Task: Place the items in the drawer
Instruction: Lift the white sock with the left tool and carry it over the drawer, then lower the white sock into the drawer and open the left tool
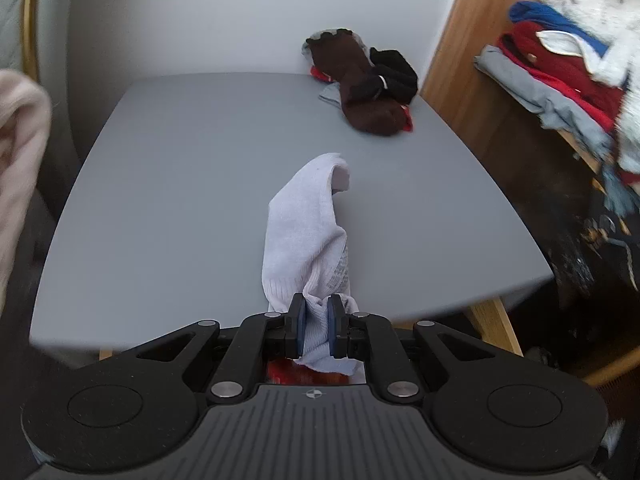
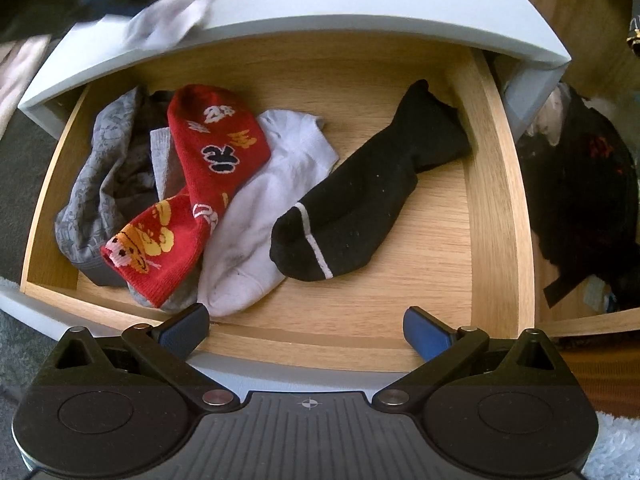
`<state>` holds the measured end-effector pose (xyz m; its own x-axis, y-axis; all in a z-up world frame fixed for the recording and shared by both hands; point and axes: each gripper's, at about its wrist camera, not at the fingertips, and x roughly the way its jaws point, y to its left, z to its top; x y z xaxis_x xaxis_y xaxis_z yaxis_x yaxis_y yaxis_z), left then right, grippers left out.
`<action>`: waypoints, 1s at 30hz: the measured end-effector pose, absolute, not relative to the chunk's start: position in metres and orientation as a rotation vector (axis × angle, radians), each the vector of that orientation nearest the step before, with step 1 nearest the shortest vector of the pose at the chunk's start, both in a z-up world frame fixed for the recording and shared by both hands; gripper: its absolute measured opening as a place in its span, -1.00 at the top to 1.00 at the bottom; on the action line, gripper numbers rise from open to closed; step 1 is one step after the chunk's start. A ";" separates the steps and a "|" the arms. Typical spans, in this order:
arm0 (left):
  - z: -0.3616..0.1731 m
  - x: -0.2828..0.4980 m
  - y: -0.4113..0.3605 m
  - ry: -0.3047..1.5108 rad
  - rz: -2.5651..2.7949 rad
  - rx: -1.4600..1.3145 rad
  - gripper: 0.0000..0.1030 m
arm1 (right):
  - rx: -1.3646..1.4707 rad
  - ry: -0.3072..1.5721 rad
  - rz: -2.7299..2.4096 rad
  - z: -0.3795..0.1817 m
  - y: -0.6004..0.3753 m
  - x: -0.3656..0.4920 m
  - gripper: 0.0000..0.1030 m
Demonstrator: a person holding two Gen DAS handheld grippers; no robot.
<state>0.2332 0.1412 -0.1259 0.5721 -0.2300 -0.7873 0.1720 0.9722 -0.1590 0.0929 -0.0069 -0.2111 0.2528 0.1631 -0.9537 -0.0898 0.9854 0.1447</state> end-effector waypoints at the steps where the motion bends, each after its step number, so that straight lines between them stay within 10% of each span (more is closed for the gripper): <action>1: -0.127 0.228 0.143 0.932 -0.233 -0.073 0.78 | 0.066 1.302 0.171 -0.211 -0.007 0.093 -0.99; 30: -0.194 0.146 0.176 1.190 -0.159 -0.200 0.85 | 0.063 1.301 0.166 -0.210 -0.006 0.093 -0.99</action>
<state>0.1457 0.1757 -0.1940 0.3644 -0.2273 -0.9031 0.0177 0.9713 -0.2374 0.0929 -0.0056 -0.2099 0.2566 0.1581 -0.9535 -0.0870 0.9863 0.1401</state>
